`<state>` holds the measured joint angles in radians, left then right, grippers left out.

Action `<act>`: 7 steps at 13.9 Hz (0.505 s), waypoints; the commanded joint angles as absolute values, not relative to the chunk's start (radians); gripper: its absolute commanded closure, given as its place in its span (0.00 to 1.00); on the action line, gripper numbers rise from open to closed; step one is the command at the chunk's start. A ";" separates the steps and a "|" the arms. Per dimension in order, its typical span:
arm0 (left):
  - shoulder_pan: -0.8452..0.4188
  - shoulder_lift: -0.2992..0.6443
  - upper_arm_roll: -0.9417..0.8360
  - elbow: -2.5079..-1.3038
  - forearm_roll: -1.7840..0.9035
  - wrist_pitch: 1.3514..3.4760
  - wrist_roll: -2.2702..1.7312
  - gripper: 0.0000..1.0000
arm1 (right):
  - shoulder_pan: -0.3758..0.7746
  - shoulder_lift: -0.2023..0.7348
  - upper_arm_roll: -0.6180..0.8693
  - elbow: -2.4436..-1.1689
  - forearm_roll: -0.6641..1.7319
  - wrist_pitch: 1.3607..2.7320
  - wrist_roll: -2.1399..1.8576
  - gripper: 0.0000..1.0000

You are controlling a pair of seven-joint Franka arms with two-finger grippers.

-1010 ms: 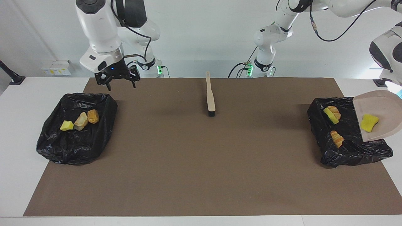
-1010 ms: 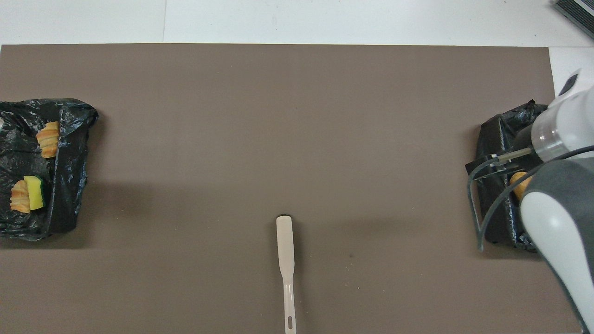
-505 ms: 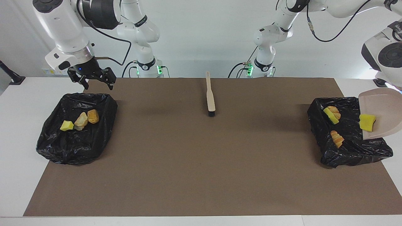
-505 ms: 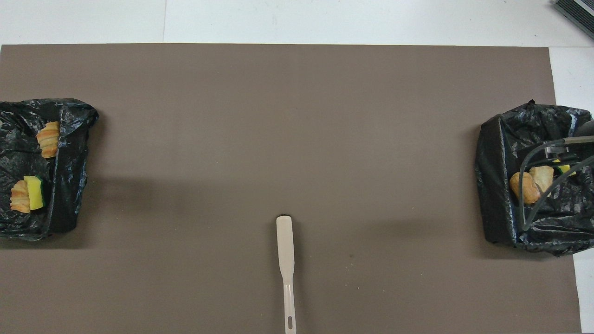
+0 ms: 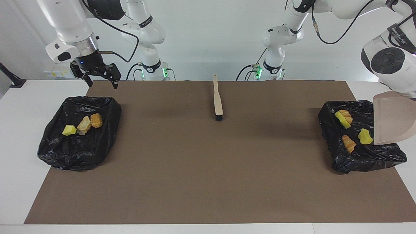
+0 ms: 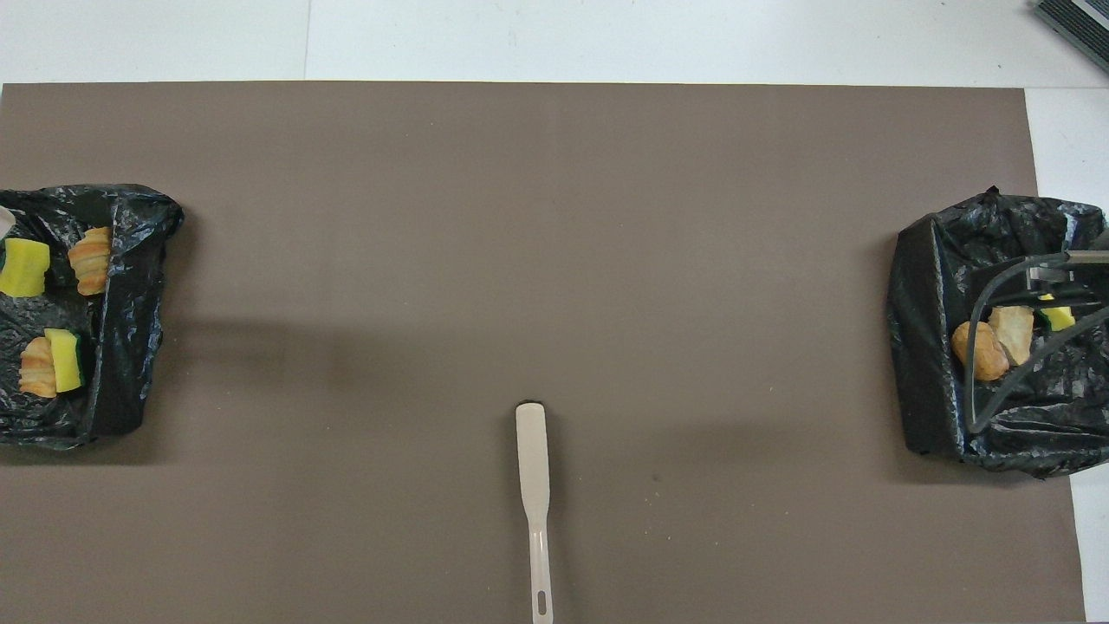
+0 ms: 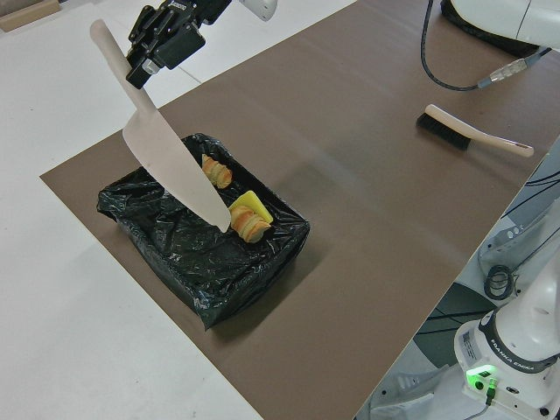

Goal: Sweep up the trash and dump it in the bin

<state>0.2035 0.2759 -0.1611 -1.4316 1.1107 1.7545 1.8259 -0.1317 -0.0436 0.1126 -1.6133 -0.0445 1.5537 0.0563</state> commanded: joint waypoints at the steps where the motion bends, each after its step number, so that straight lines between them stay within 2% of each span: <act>1: 0.178 0.271 -0.147 -1.428 1.129 1.732 1.815 1.00 | -0.123 -0.057 0.115 -1.617 -0.028 1.535 0.065 0.00; 5: 0.258 0.238 -0.135 -1.370 0.938 1.730 1.842 1.00 | -0.121 -0.060 0.115 -1.624 -0.028 1.539 0.046 0.00; 7: 0.261 0.190 -0.130 -1.367 0.830 1.724 1.833 1.00 | -0.123 -0.060 0.115 -1.624 -0.025 1.539 0.048 0.00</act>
